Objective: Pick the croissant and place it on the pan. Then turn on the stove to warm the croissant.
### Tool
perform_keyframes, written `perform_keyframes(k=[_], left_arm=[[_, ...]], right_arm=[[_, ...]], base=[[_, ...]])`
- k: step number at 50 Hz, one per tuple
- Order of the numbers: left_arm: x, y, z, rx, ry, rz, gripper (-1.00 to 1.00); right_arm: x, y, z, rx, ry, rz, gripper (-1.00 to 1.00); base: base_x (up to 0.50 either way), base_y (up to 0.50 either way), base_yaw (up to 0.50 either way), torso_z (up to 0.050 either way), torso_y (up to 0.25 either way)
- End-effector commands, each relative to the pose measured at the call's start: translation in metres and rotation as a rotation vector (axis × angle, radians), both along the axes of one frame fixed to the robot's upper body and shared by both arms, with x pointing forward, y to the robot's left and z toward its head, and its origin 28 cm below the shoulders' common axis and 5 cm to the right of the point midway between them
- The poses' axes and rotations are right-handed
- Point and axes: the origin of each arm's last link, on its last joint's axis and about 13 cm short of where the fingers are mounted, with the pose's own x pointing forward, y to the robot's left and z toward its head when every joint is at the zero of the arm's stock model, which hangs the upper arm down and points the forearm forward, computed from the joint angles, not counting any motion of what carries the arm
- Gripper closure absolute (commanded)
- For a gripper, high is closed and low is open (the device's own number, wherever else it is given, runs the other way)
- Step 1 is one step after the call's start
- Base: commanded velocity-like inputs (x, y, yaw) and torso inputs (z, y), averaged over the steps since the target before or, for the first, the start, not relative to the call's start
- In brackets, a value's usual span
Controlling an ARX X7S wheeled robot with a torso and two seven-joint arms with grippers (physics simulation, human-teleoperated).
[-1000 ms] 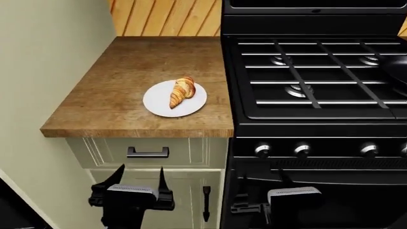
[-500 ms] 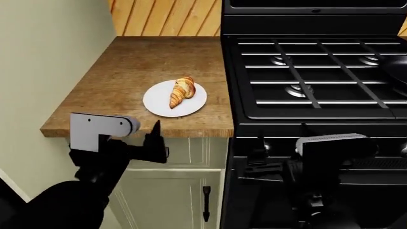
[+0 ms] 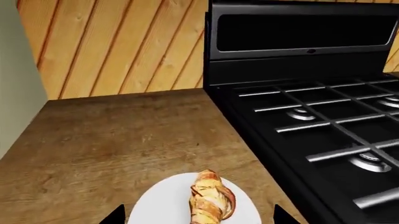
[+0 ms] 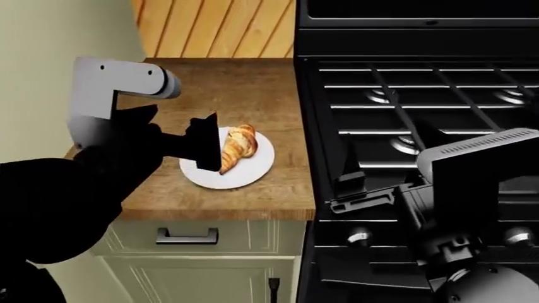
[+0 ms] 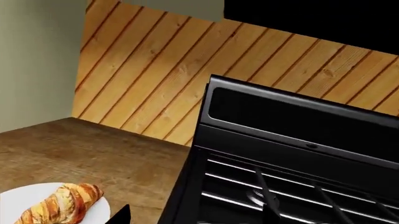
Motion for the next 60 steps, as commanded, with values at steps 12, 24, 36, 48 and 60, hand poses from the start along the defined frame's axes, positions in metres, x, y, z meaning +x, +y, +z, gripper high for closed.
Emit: perform_keyframes(k=[12, 24, 36, 48, 60], left_arm=[[0.002, -0.002, 0.014, 0.013, 0.01, -0.015, -1.0], [0.007, -0.011, 0.022, 0.003, 0.037, 0.003, -1.0], [0.03, -0.022, 0.021, 0.031, 0.139, 0.011, -1.0], [0.045, -0.046, 0.004, 0.027, 0.36, 0.096, -1.0], [0.047, -0.058, 0.004, 0.021, 0.414, 0.119, -1.0]], right_arm=[[-0.003, -0.001, 0.006, -0.035, -0.031, 0.002, -1.0], [-0.002, -0.004, 0.005, -0.011, -0.024, -0.01, -1.0], [0.001, -0.004, 0.001, 0.014, -0.019, 0.015, -1.0], [0.002, -0.006, -0.002, 0.046, -0.019, 0.025, -1.0], [0.0, -0.007, 0.0, 0.064, -0.032, 0.038, -1.0]], base=[[0.49, 0.0, 0.0, 0.0, 0.0], [0.0, 0.0, 0.0, 0.0, 0.001], [0.0, 0.0, 0.0, 0.0, 0.0], [0.0, 0.0, 0.0, 0.0, 0.0], [0.0, 0.0, 0.0, 0.0, 0.0]])
